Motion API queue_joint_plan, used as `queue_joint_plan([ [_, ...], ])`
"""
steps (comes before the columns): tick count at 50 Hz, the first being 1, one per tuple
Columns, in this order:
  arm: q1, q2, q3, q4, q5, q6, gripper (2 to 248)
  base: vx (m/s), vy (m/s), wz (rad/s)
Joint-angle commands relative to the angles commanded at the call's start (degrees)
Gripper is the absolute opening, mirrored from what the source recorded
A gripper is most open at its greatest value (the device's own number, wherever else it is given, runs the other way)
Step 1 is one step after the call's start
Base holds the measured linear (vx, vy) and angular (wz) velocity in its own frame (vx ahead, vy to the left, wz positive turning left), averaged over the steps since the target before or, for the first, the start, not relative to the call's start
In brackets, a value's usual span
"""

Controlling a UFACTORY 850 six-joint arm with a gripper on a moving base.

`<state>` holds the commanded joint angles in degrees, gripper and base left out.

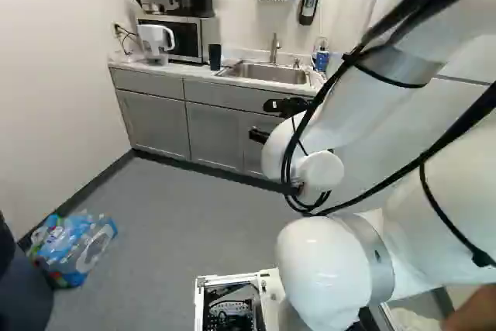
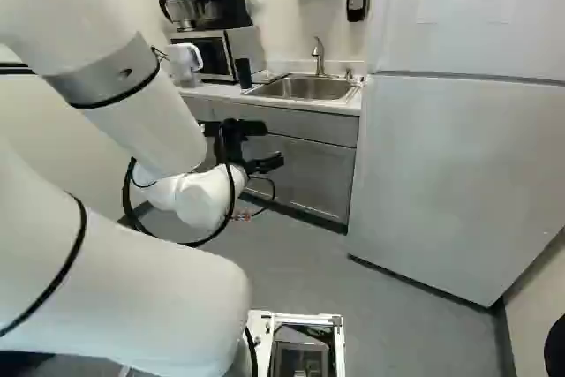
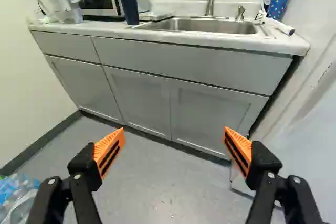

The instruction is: Rinse the cup and place it in the tray

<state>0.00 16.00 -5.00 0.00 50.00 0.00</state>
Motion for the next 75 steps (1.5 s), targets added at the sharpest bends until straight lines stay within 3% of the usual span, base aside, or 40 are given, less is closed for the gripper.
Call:
queue_joint_plan([
  [35, 0.0, -0.6, -0.51, 0.0, 0.0, 0.0, 247, 0.0, 0.0, 0.0],
  [75, -0.22, -4.32, -8.95, 0.0, 0.0, 0.0, 247, 0.0, 0.0, 0.0],
])
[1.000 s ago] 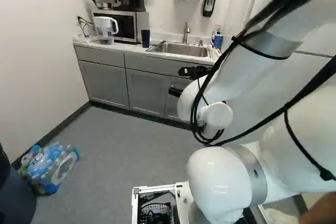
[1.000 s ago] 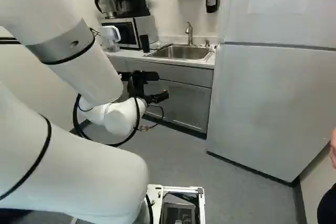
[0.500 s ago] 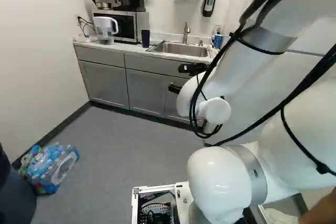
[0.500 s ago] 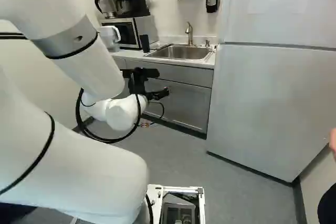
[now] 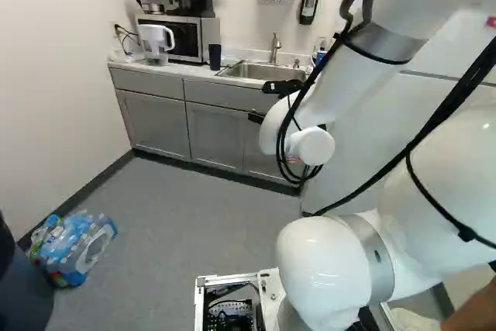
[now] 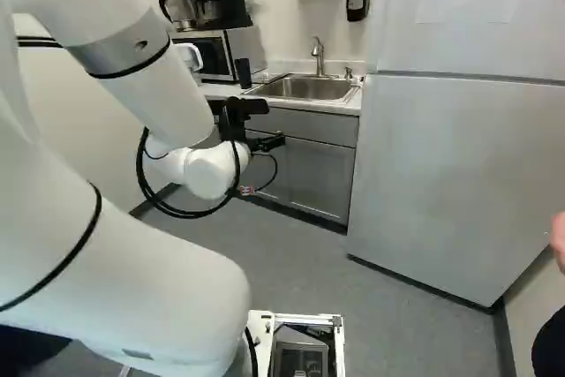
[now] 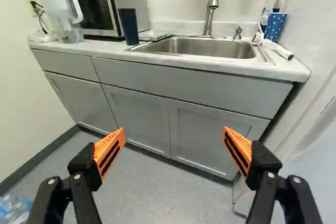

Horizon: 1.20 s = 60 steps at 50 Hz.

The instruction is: Rinse the cup and place it in the tray

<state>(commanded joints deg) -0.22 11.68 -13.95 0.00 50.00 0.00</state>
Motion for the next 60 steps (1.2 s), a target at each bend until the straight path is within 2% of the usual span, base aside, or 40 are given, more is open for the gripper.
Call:
queue_joint_plan([
  [60, 0.02, -0.02, -8.27, 0.0, 0.0, 0.0, 247, 0.0, 0.0, 0.0],
])
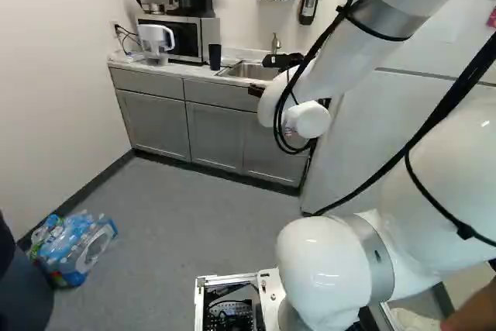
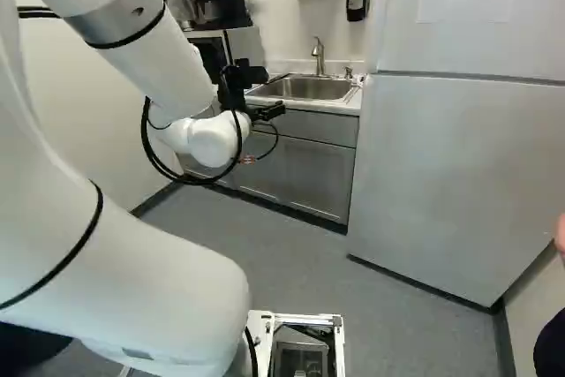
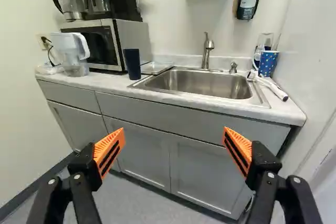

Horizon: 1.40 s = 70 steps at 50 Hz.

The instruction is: Rinse the cup and place it in the tray

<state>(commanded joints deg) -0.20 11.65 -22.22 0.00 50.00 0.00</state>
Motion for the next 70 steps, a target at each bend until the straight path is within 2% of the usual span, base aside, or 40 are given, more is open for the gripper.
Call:
queue_joint_plan([
  [34, 0.01, 0.81, -3.72, 0.0, -1.74, 0.0, 247, 0.0, 0.0, 0.0],
  [70, 0.01, 1.49, -7.68, 0.0, -6.82, 0.0, 247, 0.0, 0.0, 0.0],
])
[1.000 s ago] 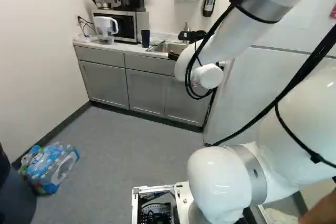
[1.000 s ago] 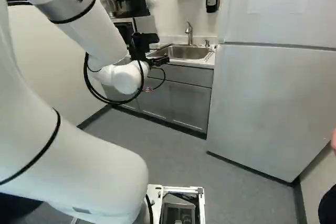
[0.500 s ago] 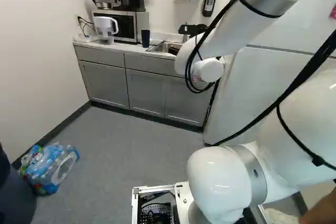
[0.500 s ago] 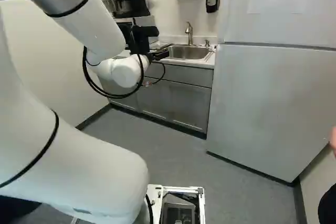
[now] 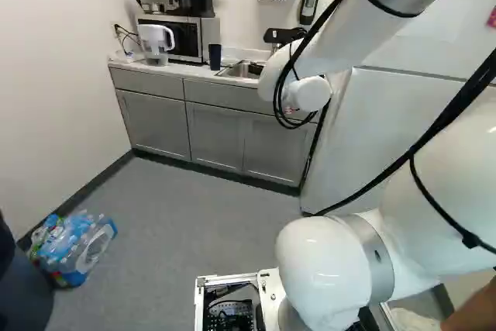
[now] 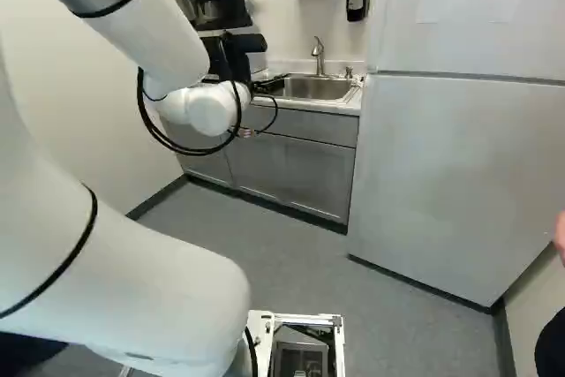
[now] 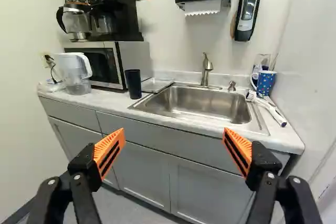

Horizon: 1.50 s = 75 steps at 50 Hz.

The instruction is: Rinse the cup and place it in the tray

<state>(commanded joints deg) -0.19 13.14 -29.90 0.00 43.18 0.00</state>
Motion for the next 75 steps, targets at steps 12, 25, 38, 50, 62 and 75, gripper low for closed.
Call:
queue_joint_plan([
  [12, 0.0, 0.14, -1.41, 0.0, -1.94, 0.0, 247, 0.0, 0.0, 0.0],
  [25, 0.0, 0.24, -2.9, 0.0, -3.95, 0.0, 247, 0.0, 0.0, 0.0],
  [38, 0.0, 0.31, -4.44, 0.0, -5.97, 0.0, 247, 0.0, 0.0, 0.0],
  [50, 0.01, 0.38, -5.85, 0.0, -7.36, 0.0, 247, 0.0, 0.0, 0.0],
  [62, 0.01, 0.46, -7.24, 0.0, -8.48, 0.0, 247, 0.0, 0.0, 0.0],
  [75, 0.01, 0.52, -8.76, 0.0, -9.56, 0.0, 247, 0.0, 0.0, 0.0],
])
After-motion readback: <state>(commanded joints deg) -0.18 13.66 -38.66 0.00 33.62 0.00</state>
